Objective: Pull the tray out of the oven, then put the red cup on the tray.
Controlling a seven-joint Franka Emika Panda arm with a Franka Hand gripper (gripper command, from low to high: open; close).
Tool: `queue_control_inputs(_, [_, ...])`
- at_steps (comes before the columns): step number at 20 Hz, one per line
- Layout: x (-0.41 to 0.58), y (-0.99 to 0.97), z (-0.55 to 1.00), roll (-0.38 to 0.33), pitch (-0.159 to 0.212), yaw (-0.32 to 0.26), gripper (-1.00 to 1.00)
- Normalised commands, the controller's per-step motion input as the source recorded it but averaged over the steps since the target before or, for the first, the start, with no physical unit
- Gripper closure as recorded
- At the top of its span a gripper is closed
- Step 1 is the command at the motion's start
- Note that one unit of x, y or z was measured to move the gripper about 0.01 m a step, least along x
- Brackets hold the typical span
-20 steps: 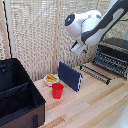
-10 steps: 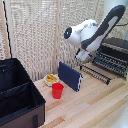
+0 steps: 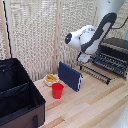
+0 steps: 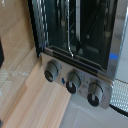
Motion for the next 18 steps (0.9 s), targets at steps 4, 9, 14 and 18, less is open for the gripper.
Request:
queue_control_inputs(4, [0.043, -0.62, -0.21, 0.044, 0.0, 0.0, -1.0])
queue_control_inputs(9, [0.003, -0.51, -0.04, -0.003, 0.003, 0.092, -1.0])
queue_control_inputs(14, [0.042, -0.42, 0.02, -0.052, 0.015, 0.196, -1.0])
queue_control_inputs(18, [0.0, -0.49, 0.03, -0.042, 0.0, 0.234, -1.0])
